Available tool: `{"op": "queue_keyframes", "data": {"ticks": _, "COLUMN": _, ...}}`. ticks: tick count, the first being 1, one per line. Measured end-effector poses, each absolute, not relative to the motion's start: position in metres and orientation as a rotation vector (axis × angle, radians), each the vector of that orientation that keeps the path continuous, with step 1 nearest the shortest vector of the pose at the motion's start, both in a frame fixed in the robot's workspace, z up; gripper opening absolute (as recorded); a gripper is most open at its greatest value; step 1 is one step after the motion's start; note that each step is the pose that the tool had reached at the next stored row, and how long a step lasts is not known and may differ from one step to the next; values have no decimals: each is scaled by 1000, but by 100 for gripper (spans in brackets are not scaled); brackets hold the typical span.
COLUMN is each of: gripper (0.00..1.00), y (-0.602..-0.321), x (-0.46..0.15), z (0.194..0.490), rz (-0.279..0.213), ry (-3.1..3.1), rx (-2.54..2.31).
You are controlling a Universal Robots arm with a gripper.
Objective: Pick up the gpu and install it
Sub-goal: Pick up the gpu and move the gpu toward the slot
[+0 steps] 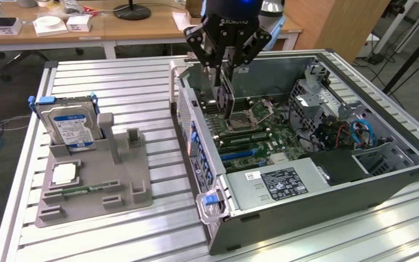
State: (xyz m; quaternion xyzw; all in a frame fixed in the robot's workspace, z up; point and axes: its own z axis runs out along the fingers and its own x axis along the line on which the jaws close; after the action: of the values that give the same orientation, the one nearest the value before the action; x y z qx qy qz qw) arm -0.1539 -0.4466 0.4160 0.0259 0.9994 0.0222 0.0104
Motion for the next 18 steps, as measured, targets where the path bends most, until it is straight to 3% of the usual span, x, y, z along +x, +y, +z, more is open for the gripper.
{"op": "queue_keyframes", "data": {"ticks": 18, "gripper": 26, "y": -447, "x": -143, "z": 416, "rz": 69, "ry": 3119, "rx": 81}}
